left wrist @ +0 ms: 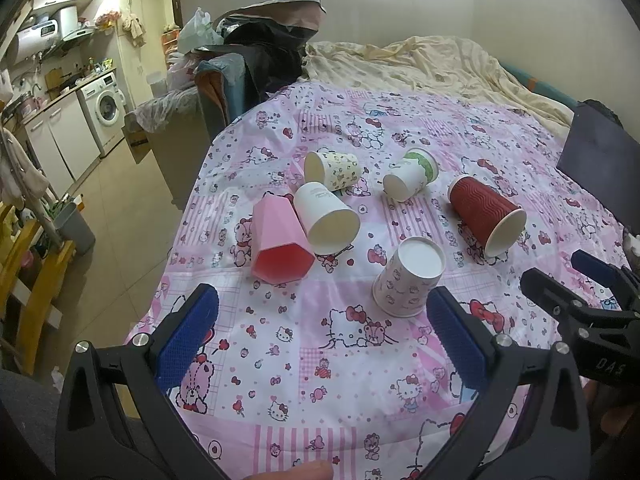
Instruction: Flip cup upside down
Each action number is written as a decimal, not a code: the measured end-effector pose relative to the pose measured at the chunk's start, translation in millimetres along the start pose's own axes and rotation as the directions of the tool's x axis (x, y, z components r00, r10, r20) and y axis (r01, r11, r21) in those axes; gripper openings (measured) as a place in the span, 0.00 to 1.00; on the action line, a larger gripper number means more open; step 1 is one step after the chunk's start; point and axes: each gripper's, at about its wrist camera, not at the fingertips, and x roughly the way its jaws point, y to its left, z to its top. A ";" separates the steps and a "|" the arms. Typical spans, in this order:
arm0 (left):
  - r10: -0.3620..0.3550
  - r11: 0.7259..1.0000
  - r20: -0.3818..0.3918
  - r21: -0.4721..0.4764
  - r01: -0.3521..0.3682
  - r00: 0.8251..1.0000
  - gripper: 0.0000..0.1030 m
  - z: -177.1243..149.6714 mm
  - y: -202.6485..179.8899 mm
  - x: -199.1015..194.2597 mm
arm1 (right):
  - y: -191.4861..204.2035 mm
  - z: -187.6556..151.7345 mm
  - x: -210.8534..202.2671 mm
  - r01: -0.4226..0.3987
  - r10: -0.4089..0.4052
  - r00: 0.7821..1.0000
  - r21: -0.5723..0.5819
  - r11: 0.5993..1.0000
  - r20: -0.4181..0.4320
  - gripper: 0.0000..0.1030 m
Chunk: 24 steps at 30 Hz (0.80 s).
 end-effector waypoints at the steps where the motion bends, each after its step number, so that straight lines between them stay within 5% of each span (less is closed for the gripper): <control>1: 0.000 1.000 0.000 0.001 0.000 1.000 1.00 -0.1 -0.3 0.0 | -0.1 0.0 0.5 -0.001 0.001 1.000 0.000 1.000 0.000 1.00; 24: -0.009 1.000 0.006 -0.003 0.009 1.000 1.00 0.2 0.6 -0.8 | -1.3 0.2 -1.2 -0.001 0.001 1.000 0.003 1.000 0.003 1.00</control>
